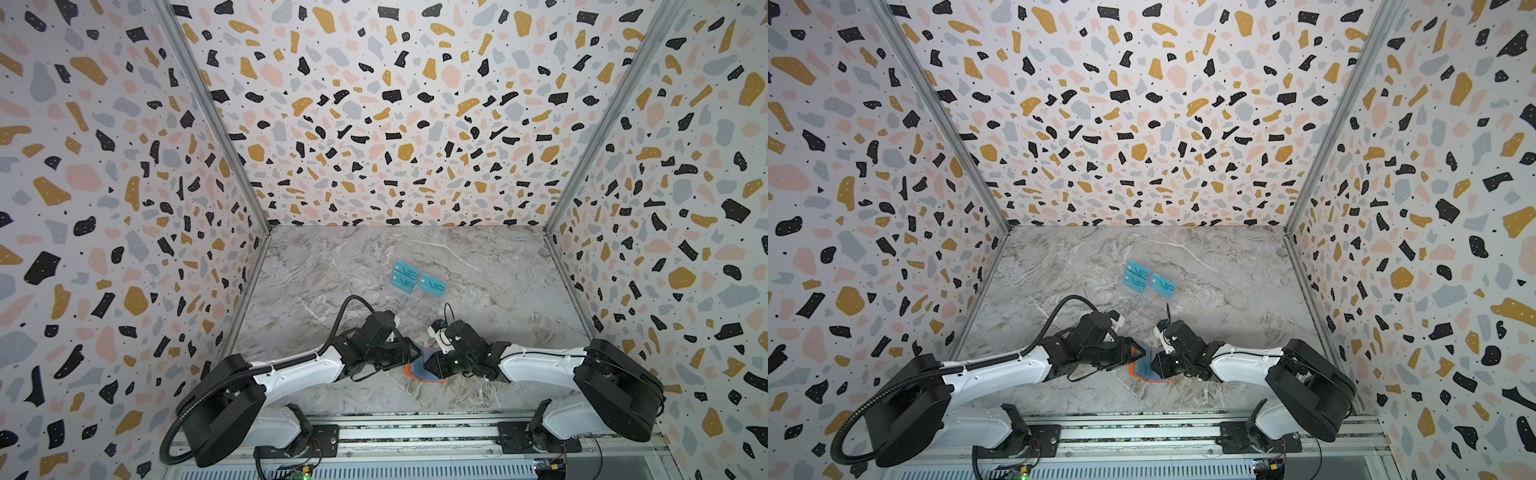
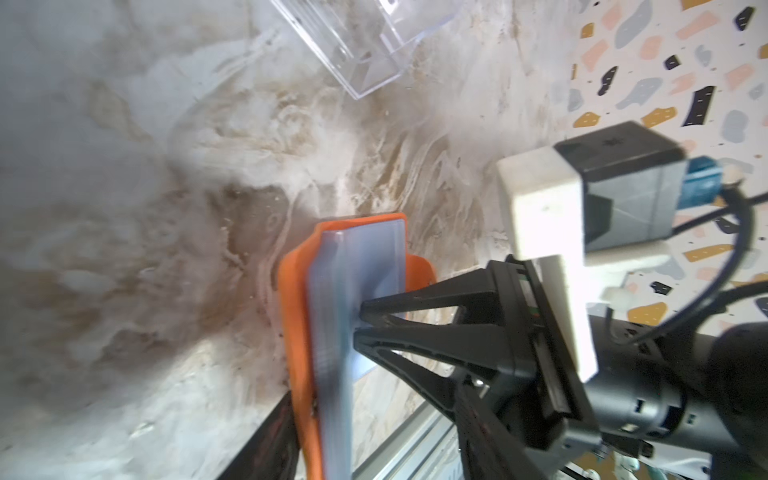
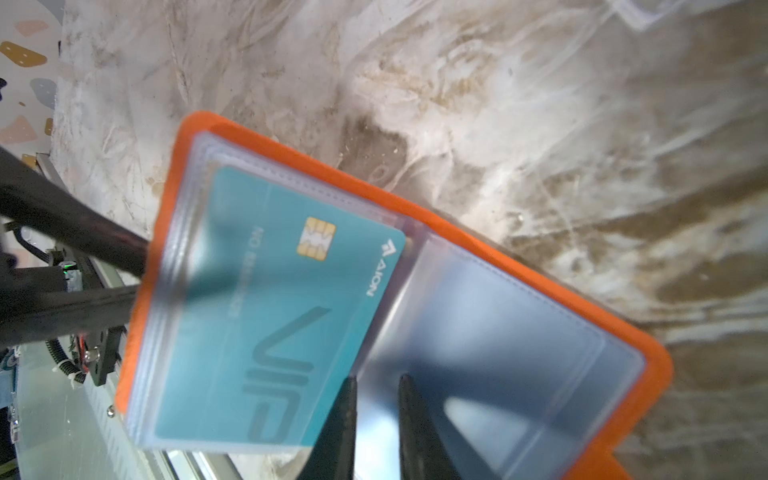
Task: Put the credit cards into the card holder
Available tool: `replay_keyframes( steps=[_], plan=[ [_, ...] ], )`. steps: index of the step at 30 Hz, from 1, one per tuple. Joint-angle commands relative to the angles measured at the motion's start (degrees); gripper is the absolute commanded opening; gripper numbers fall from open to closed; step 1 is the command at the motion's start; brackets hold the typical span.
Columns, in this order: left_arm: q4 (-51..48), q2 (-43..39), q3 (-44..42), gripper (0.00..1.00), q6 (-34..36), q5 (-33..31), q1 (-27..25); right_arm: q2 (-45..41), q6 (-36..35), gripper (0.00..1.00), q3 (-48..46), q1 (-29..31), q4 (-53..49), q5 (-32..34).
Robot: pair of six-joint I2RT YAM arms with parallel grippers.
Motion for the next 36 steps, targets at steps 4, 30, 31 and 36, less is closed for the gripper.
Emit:
replay_keyframes(
  steps=[4,30,31,36],
  plan=[
    [4.6,1.2,-1.2,0.59,-1.1,1.7,-0.4,0.0,0.1,0.2,-1.9,-0.4,-3.5,1.6],
    [-32.1,5.9,14.4,0.1,5.3,-26.0,-3.7,-4.9,-5.4,0.28,1.0,-3.8,-4.1,3.0],
    [-33.3,6.2,15.1,0.1,5.3,-27.2,-3.8,-4.3,-5.7,0.28,1.6,-3.9,-4.3,3.4],
    [-34.1,9.1,19.2,0.2,5.1,-28.6,-5.8,-3.2,-6.1,0.29,2.1,-4.3,-2.8,3.3]
  ],
)
